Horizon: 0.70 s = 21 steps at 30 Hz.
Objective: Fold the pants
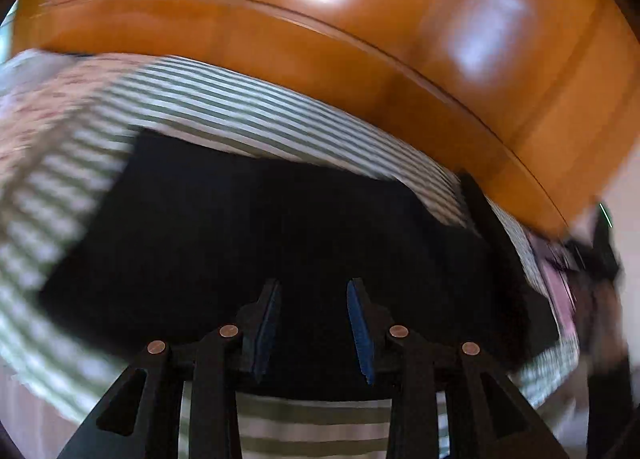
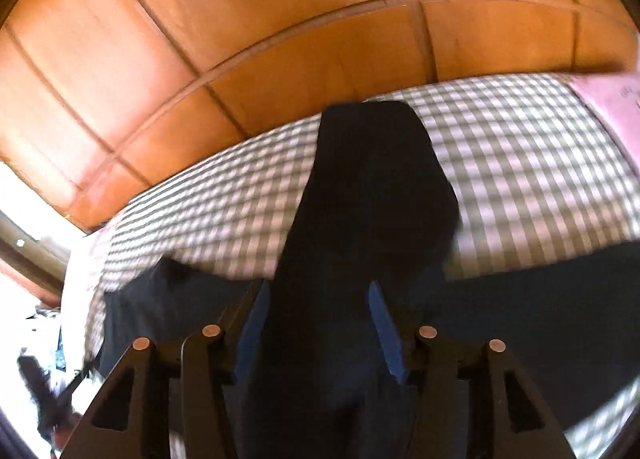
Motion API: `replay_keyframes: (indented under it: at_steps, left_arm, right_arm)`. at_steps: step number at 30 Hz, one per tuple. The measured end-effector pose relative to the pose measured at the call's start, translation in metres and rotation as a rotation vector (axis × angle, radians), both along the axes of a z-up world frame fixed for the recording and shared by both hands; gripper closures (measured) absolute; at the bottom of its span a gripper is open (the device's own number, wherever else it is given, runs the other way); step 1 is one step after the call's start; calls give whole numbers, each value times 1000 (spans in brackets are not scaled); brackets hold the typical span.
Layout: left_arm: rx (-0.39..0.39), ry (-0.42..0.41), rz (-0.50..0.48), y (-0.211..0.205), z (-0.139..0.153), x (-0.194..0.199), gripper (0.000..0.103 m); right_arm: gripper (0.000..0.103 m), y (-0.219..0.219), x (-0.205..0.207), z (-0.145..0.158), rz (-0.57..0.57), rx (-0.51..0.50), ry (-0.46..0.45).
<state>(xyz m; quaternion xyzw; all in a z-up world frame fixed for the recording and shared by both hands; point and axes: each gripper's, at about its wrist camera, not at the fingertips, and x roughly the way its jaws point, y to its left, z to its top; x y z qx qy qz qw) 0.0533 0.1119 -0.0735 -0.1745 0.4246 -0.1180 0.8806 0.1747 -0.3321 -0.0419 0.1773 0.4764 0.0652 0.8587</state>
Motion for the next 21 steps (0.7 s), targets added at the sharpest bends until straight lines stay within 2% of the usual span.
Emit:
replay_keyframes:
  at_steps: [2,6,9,12,14,15,16,18,21]
  left_arm:
    - [-3,15,-71,-25,-7,6,70]
    - [-15,59,-171,-60,-20,14,70]
    - [-10,88,-200,-72,-31,19,70]
    - [-5,86,-205,-75,-35,21,70]
    - [-12,90,-204,-77,-35,22,70]
    - [-14,93,-204,-78,-35,24,70]
    - [-15,93,-205,-78,-34,24,70]
    - [-13,90,-204,-76,-34,22,70]
    - [8,83,-206,-76,-33,19,70]
  right_arm:
    - [50,12,39,-5,0,-12,28]
    - [50,35,119,-17,-20,-144,76]
    - [50,47,163,-34,-24,-233,132]
    - [50,57,187,-57,-35,-355,206]
    - [63,56,193,-73,-38,-404,256]
    - [83,54,191,-76,-41,-436,257]
    - [96,51,187,-73,-43,-435,241]
    - [97,38,175,-61,-46,-347,202]
    - [97,7,138,-16,-62,-233,74]
